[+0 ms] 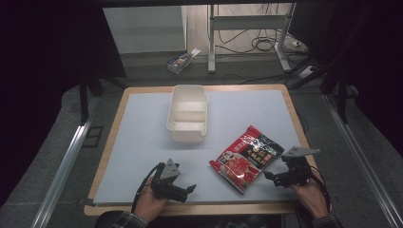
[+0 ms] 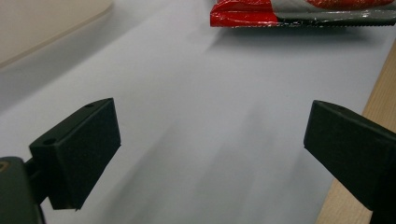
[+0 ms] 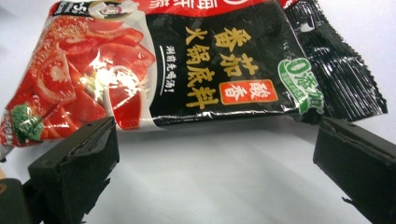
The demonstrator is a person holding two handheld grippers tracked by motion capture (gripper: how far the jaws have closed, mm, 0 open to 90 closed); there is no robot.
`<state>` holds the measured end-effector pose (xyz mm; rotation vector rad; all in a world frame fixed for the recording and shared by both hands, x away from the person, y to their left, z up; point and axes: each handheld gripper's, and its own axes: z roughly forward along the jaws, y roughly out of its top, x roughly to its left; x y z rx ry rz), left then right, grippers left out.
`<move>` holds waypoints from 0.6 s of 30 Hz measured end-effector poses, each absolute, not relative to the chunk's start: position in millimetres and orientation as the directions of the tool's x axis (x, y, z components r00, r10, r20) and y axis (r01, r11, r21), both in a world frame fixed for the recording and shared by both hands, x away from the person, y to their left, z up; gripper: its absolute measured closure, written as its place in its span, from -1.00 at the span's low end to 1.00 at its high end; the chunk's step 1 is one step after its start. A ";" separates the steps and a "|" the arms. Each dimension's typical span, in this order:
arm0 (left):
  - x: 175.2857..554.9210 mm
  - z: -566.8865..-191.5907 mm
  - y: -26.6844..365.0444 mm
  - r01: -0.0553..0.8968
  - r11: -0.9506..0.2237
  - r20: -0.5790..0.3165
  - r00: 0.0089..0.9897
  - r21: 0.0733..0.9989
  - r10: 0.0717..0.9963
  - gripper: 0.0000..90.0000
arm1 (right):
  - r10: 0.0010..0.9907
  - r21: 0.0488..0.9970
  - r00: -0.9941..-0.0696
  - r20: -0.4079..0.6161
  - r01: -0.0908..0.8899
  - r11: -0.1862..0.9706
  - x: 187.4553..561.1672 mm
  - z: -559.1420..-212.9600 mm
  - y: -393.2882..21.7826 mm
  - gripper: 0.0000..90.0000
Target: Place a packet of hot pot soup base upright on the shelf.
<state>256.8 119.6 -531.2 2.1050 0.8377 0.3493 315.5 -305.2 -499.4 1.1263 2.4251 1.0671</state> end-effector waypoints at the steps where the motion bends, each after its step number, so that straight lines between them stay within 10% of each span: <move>1: 256.9 -530.0 118.2 0.443 -0.441 -0.042 0.741 0.780 0.670 -0.93 | 0.749 0.719 -0.660 0.052 0.546 0.430 315.0 -499.7 -307.1 -0.99; 18: 260.0 -516.6 94.0 0.398 -0.472 -0.018 0.779 0.787 0.626 -0.60 | 0.748 0.698 -0.663 0.031 0.550 0.458 315.1 -503.4 -305.4 -0.99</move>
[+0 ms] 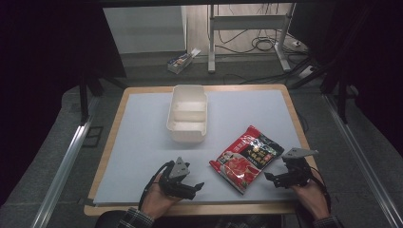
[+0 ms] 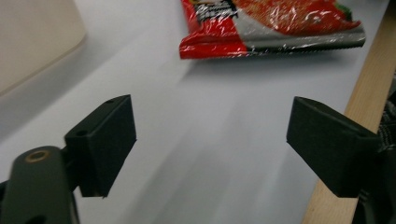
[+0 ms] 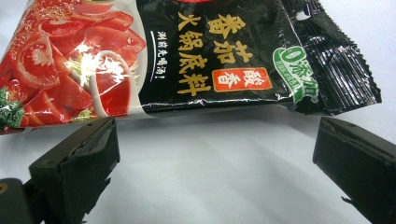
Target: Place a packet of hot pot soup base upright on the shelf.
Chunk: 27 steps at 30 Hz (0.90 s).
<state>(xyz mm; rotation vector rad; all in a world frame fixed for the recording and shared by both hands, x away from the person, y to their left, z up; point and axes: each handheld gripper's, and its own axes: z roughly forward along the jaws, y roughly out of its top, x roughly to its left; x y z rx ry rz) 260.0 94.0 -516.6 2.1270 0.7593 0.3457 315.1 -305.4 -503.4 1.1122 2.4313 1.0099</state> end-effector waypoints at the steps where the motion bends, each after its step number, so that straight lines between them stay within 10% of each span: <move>1: 261.3 -515.1 91.5 0.393 -0.468 -0.024 0.785 0.792 0.619 -0.53 | 0.747 0.698 -0.664 0.033 0.551 0.458 315.4 -503.8 -305.5 -0.98; 13: 271.3 -508.8 76.6 0.366 -0.463 -0.060 0.831 0.807 0.553 0.16 | 0.742 0.696 -0.670 0.035 0.549 0.463 316.4 -505.0 -305.5 -0.97; 20: 283.3 -505.4 58.2 0.337 -0.467 -0.079 0.869 0.817 0.488 0.94 | 0.742 0.694 -0.669 0.040 0.553 0.461 316.7 -505.7 -306.0 -0.97; 27: 292.8 -504.5 41.5 0.320 -0.468 -0.073 0.879 0.824 0.471 1.00 | 0.738 0.689 -0.674 0.030 0.549 0.473 317.0 -506.5 -305.9 -0.96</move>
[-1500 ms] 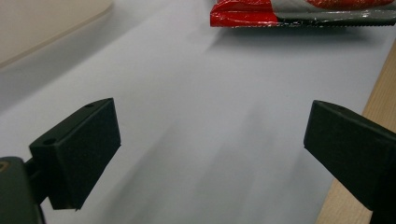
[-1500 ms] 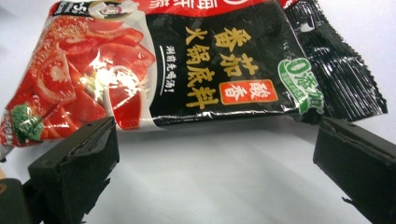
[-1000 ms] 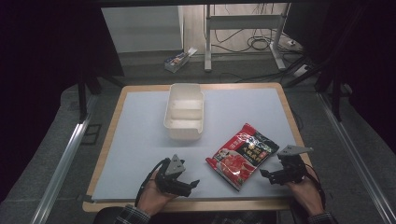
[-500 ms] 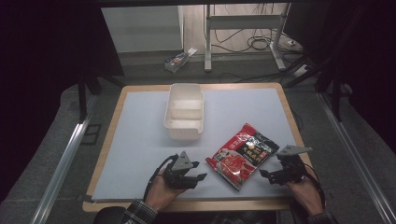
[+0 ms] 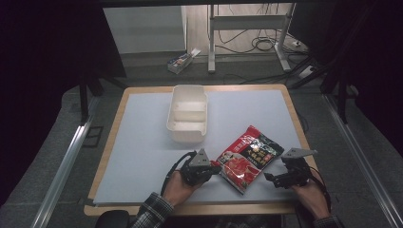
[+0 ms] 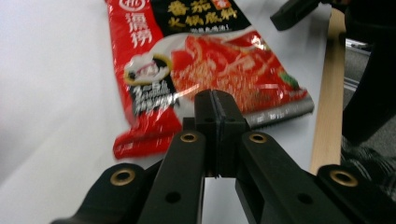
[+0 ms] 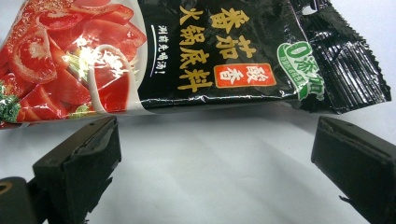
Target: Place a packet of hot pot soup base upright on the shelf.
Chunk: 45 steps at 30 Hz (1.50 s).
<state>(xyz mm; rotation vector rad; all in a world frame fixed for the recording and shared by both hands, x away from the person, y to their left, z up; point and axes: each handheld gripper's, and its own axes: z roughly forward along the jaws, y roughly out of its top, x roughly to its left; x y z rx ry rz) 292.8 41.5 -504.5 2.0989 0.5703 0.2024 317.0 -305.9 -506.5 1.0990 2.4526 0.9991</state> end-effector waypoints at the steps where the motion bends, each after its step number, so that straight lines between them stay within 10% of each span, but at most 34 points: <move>1: 294.9 -505.0 38.6 0.321 -0.464 -0.080 0.881 0.826 0.467 1.00 | 0.738 0.689 -0.674 0.030 0.549 0.473 317.0 -506.5 -305.9 -0.96; 45: 295.8 -538.5 7.5 0.340 -0.512 -0.077 0.881 0.789 0.467 1.00 | 0.726 0.689 -0.687 0.035 0.543 0.481 315.2 -500.5 -308.3 -0.95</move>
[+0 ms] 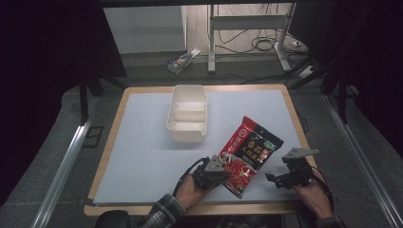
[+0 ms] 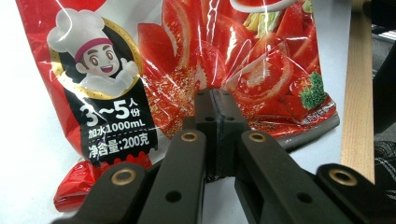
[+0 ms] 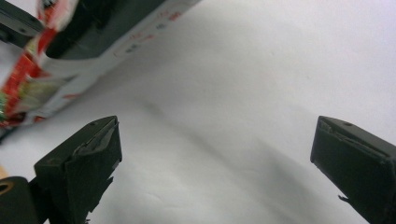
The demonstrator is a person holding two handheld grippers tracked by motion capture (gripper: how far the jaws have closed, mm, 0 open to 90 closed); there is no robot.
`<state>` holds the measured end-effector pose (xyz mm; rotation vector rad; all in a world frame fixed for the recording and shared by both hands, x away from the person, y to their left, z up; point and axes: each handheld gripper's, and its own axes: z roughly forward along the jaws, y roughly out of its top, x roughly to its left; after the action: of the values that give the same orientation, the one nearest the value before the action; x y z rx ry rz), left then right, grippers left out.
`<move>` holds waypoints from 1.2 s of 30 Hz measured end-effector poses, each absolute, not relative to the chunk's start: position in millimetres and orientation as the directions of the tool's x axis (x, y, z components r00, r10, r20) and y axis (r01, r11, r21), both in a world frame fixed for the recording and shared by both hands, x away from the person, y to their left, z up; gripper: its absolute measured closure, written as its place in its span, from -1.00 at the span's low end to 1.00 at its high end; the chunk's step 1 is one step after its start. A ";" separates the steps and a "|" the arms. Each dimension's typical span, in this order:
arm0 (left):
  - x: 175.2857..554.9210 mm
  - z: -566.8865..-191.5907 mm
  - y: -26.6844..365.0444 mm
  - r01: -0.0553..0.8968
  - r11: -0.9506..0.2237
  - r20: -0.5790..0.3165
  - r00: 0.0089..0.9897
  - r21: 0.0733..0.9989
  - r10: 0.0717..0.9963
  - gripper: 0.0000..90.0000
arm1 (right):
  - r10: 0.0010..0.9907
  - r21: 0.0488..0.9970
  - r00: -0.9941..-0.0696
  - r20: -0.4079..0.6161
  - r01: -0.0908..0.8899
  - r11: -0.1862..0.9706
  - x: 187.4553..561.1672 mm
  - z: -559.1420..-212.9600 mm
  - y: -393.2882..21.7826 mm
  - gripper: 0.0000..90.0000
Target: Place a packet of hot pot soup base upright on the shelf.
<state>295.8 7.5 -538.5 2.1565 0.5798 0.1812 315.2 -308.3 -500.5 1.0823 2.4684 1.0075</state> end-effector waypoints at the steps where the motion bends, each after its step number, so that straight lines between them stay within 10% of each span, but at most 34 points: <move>1: 295.8 -538.4 8.0 0.332 -0.522 -0.066 0.884 0.785 0.463 1.00 | 0.727 0.693 -0.686 0.042 0.544 0.473 314.7 -498.3 -307.8 -0.95; 19: 294.8 -539.4 6.6 0.327 -0.511 -0.063 0.882 0.795 0.467 1.00 | 0.678 0.739 -0.706 0.206 0.566 0.364 329.2 -465.2 -289.3 -0.88; 36: 293.5 -539.1 6.5 0.318 -0.519 -0.050 0.884 0.793 0.465 1.00 | 0.658 0.733 -0.696 0.287 0.602 0.317 355.4 -444.3 -276.0 0.31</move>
<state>293.5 6.5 -539.1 2.1592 0.5613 0.2106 355.4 -276.0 -444.3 1.1967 2.4966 1.3434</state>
